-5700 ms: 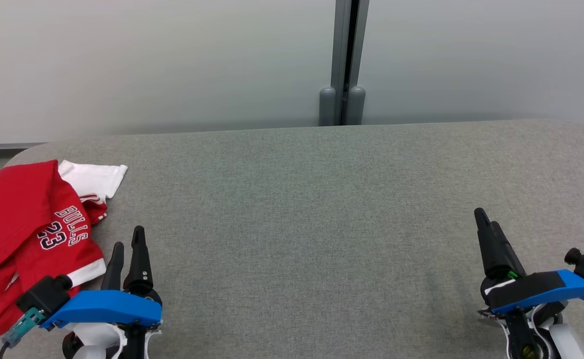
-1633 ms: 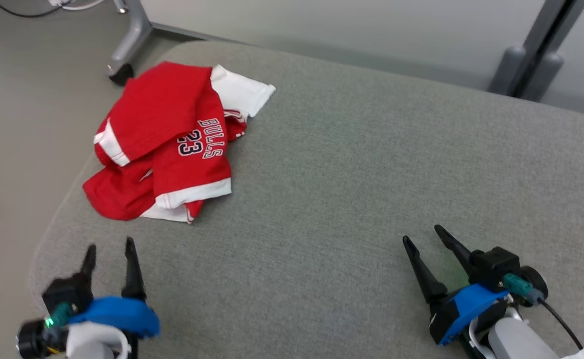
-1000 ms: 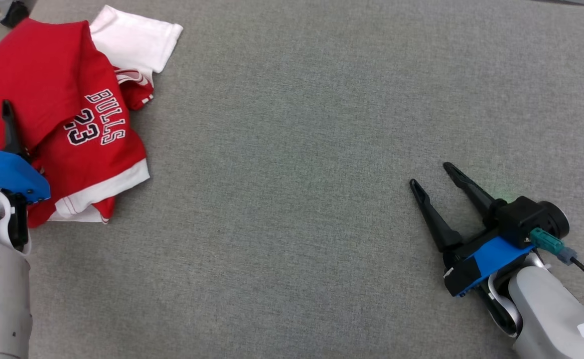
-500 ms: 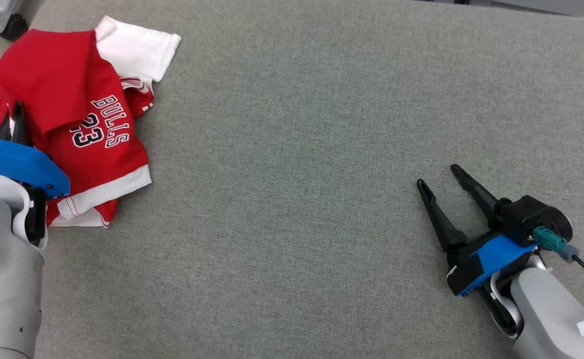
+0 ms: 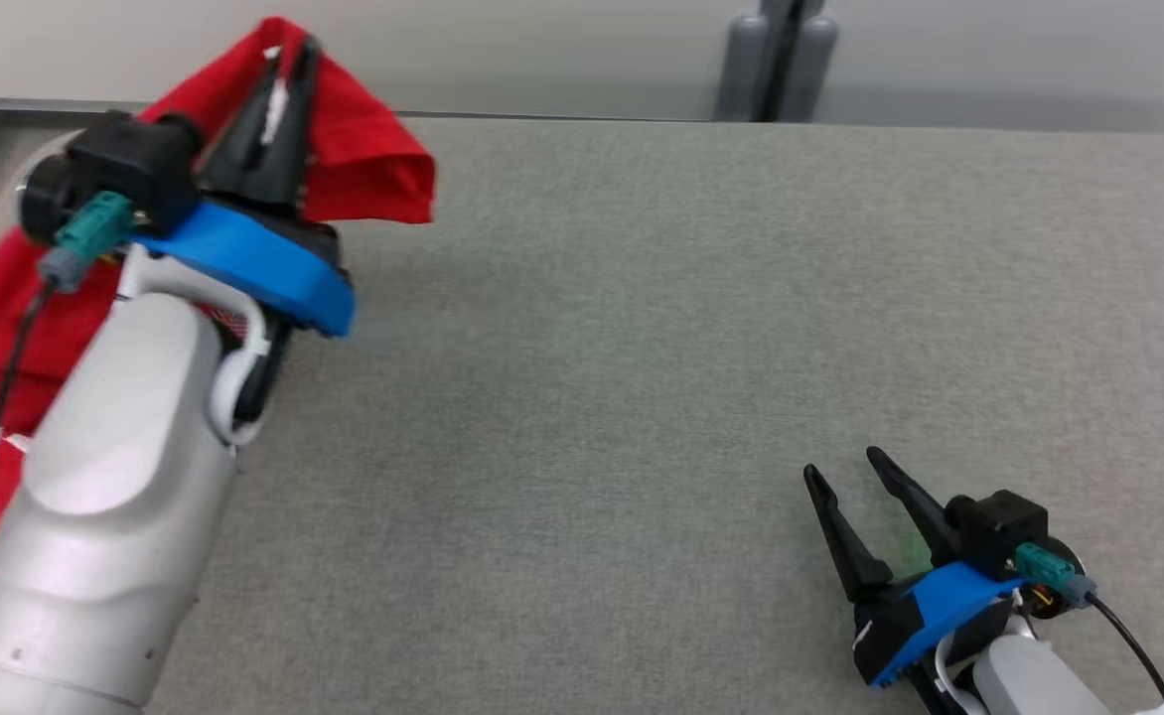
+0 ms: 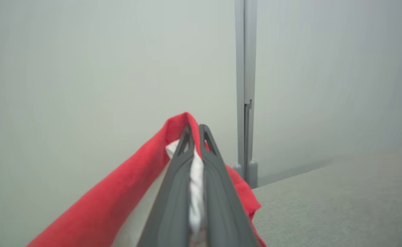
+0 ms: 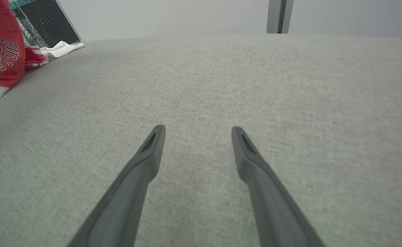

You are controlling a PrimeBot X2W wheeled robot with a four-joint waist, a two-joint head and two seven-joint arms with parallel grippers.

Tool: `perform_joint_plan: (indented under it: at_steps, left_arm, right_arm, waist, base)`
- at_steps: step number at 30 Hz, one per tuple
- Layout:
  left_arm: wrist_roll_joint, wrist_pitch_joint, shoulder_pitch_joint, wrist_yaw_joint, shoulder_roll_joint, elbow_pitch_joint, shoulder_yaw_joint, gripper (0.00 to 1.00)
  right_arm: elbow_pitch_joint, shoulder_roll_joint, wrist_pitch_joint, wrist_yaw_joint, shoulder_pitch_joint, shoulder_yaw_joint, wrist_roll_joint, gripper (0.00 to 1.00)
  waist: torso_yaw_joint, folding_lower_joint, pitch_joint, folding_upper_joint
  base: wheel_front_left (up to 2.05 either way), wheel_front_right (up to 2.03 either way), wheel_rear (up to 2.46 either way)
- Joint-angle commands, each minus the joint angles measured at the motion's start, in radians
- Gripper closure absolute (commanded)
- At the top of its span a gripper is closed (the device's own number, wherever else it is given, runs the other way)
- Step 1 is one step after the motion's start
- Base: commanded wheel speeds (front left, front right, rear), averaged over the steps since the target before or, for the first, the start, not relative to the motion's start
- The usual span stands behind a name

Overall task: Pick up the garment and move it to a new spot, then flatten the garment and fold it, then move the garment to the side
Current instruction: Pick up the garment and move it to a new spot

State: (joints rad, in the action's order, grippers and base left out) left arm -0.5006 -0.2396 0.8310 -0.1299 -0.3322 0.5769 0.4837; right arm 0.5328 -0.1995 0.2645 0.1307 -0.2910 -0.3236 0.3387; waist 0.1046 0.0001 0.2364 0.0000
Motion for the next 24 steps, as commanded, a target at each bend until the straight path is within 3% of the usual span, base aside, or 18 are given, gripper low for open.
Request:
perform_joint_plan:
  at_steps: [1, 8, 11, 15, 16, 17, 18, 20, 24]
  left_arm:
    - [-0.009, -0.005, -0.001, -0.001, 0.006, -0.015, 0.018, 1.0]
    - [-0.083, -0.02, 0.022, -0.001, 0.149, -0.113, 0.191, 1.0]
    - [-0.108, -0.024, 0.012, -0.001, 0.225, -0.095, 0.245, 1.0]
    - [-0.137, -0.026, -0.043, -0.001, 0.266, -0.011, 0.32, 1.0]
    - [-0.143, -0.026, -0.052, -0.001, 0.271, 0.009, 0.331, 0.77]
    - [-0.149, -0.026, -0.062, -0.001, 0.275, 0.022, 0.337, 0.33]
    - [-0.149, -0.026, -0.08, -0.001, 0.277, 0.043, 0.345, 0.0]
    - [-0.15, -0.026, -0.119, -0.001, 0.279, 0.076, 0.351, 0.0]
    - [-0.135, -0.027, -0.188, 0.017, 0.28, 0.095, 0.265, 0.0]
  right_arm:
    - [0.004, 0.003, 0.0, 0.0, 0.017, 0.005, 0.002, 0.0]
    - [0.007, 0.024, 0.0, 0.0, 0.055, 0.039, -0.005, 0.0]
    - [0.007, 0.031, 0.0, 0.0, 0.053, 0.048, -0.005, 0.0]
    - [0.006, 0.042, 0.0, 0.0, 0.045, 0.052, -0.005, 0.0]
    - [0.005, 0.043, 0.0, 0.0, 0.043, 0.053, -0.005, 0.0]
    - [0.003, 0.045, 0.0, 0.0, 0.041, 0.056, -0.005, 0.0]
    - [0.002, 0.046, 0.0, 0.0, 0.04, 0.06, -0.004, 0.0]
    - [-0.003, 0.046, 0.0, 0.0, 0.039, 0.071, -0.004, 0.0]
    - [-0.02, 0.048, 0.0, 0.0, 0.04, 0.108, -0.013, 0.0]
  waist:
    - [-0.067, -0.0001, -0.059, 0.0]
    - [-0.195, -0.0001, -0.079, 0.0]
    - [-0.236, -0.0001, -0.076, 0.0]
    - [-0.268, -0.0001, -0.069, 0.0]
    - [-0.271, -0.0001, -0.066, 0.0]
    - [-0.272, -0.0001, -0.064, 0.0]
    - [-0.271, -0.0001, -0.062, 0.0]
    - [-0.263, -0.0001, -0.06, 0.0]
    - [-0.235, -0.0001, -0.069, 0.0]
  base:
    - [0.0, 0.0, 0.0]
    - [0.0, 0.0, 0.0]
    - [0.0, 0.0, 0.0]
    - [0.0, 0.0, 0.0]
    - [0.0, 0.0, 0.0]
    - [0.0, 0.0, 0.0]
    - [0.0, 0.0, 0.0]
    - [0.0, 0.0, 0.0]
    - [0.0, 0.0, 0.0]
